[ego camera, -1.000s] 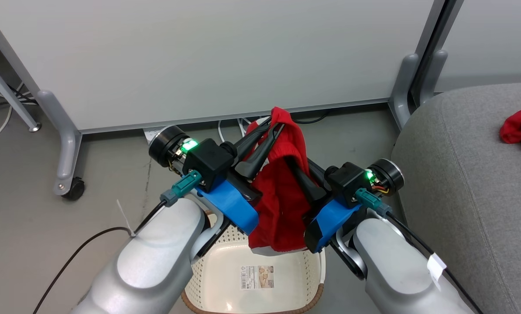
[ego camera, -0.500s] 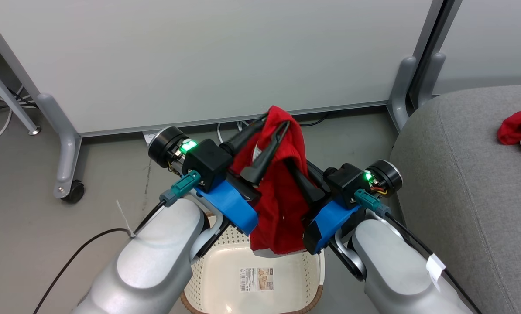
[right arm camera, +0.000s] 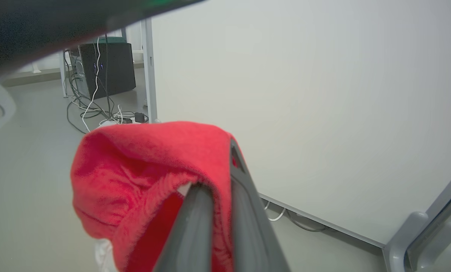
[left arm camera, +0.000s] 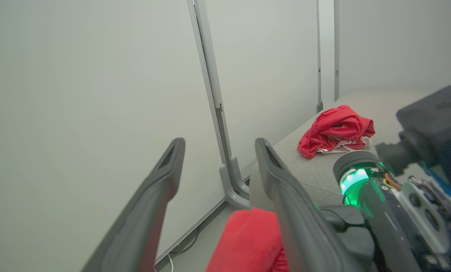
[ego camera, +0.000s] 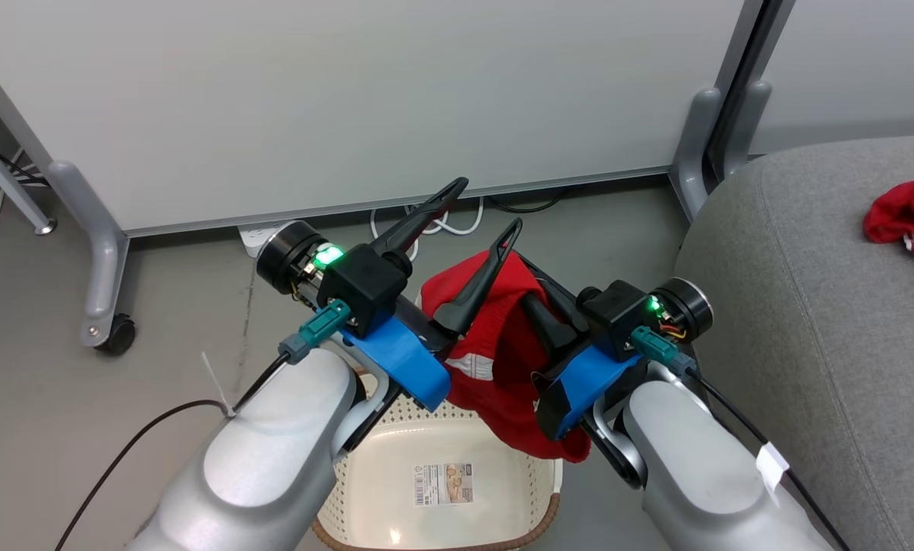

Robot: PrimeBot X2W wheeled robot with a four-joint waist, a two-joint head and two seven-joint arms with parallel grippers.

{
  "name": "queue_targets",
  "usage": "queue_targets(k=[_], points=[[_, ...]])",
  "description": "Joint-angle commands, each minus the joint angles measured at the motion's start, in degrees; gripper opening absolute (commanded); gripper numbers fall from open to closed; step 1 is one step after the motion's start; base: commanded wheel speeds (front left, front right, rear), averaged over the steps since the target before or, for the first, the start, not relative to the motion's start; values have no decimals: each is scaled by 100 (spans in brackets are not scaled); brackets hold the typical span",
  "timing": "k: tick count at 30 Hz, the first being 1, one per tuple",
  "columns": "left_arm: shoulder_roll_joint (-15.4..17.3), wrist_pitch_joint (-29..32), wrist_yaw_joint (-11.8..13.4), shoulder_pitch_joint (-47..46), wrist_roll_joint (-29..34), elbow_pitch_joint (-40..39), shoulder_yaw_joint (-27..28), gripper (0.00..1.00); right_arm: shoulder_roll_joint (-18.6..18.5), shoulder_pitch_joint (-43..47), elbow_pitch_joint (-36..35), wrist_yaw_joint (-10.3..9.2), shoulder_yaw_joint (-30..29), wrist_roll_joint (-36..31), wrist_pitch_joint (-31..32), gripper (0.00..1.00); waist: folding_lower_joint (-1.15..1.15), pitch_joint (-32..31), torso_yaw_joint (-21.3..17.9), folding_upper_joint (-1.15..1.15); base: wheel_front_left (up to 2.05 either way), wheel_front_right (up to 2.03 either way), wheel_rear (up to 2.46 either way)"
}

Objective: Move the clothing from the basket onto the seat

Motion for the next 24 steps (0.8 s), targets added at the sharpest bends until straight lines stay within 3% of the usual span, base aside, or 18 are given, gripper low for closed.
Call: queue_targets(k=[1, 24], points=[[28, -26, -6, 44, 36, -11, 10, 100, 14, 50, -44, -4, -35, 21, -3, 0, 0, 34, -38, 0, 0, 0, 0], [158, -21, -31, -227, 99, -79, -121, 100, -8, 198, -539, -4, -967, -274, -3, 0, 0, 739, -1004, 0, 0, 0, 0]])
